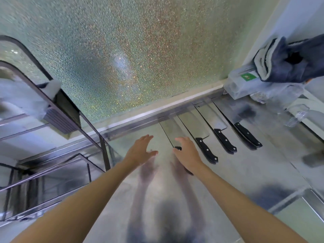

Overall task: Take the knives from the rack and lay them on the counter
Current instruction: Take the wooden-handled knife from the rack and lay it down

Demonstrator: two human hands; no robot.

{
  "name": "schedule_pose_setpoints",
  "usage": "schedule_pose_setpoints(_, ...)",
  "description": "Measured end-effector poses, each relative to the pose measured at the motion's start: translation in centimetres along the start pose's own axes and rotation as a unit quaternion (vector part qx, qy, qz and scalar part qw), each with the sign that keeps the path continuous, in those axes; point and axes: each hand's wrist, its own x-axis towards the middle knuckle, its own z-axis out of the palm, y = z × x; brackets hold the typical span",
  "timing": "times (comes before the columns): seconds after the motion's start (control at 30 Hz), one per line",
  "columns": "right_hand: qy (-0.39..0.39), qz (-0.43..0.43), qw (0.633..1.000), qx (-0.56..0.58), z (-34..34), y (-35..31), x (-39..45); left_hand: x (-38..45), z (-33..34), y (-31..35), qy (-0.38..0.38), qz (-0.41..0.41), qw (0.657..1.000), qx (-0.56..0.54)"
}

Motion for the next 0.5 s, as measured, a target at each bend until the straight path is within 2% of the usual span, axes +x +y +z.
schedule_pose_setpoints(0.17, 0.008, -0.110, 0.994, 0.005, -5.2, -8.6, -1.0, -4.7, -9.0, 2.5, 0.111, 0.057, 0.992, -0.010)
schedule_pose_setpoints(0.27, 0.045, -0.183, 0.982, 0.017, -8.9, -14.9, -2.2, -8.7, -15.9, 3.8, 0.189, 0.089, 0.978, 0.017)
schedule_pose_setpoints(0.4, 0.089, -0.301, 0.949, 0.006, -13.0, -23.2, -4.5, -15.2, -24.0, 5.2, 0.287, 0.113, 0.950, 0.047)
schedule_pose_setpoints(0.5, 0.091, -0.371, 0.924, 0.005, -13.8, -28.5, -6.4, -19.7, -28.1, 5.2, 0.335, 0.112, 0.934, 0.049)
